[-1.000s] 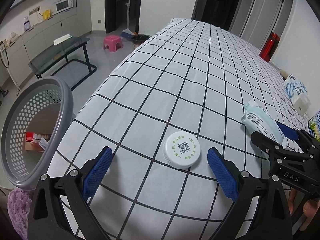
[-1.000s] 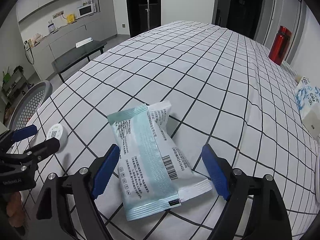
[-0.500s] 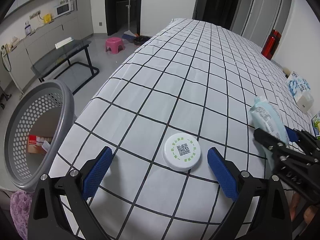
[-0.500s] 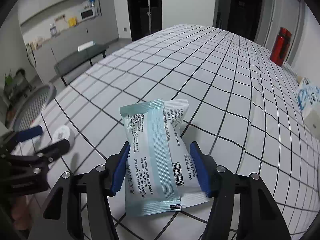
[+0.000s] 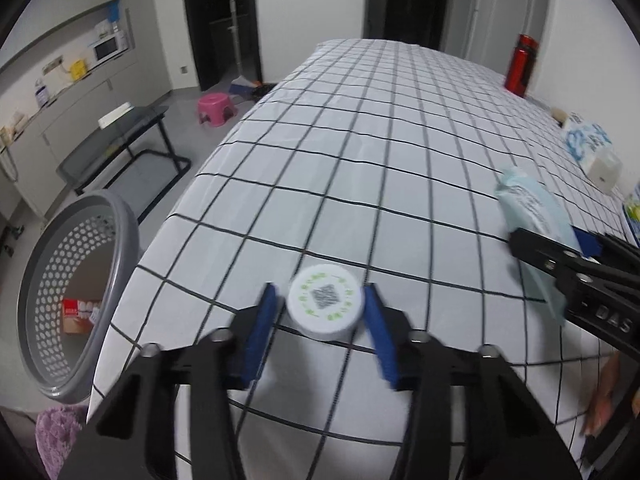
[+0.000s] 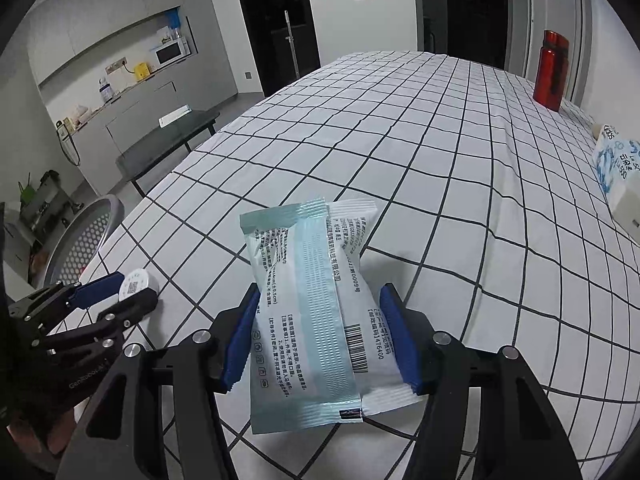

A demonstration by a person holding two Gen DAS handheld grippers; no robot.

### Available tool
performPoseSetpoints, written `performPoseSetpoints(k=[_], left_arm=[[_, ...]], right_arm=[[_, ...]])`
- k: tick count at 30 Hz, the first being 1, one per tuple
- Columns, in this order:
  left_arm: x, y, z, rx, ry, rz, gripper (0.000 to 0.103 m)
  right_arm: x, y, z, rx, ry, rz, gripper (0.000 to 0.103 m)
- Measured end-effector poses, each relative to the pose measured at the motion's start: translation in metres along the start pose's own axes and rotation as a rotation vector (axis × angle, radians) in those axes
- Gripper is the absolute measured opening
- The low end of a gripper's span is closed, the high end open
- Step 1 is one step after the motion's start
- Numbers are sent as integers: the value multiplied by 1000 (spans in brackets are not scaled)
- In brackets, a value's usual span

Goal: Collect trash
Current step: 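Grasp the blue-white wipes pack with the right gripper while left grasps the white tin, then carry the wipes pack and white tin over the grey basket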

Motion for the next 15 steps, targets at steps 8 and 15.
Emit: performPoseSetpoints(k=[8,15], left_arm=[[-13,-14,-14,-5,14,-81,38],[-34,-42,-15,37,29,-71,38]], right_arm=[[-4,0,-3,3,-2,-5,58],[-8,-6,-9,9,47,-4,58]])
Point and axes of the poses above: each gripper's, at about its wrist camera, not at the fingertips, and y roughly the way its jaws point, x to its right, z to its top, the point moved 2 cm from there along y, roughly the way its jaws point, and after that the axes turned 1 degree about -y, right-handed, at the moved point
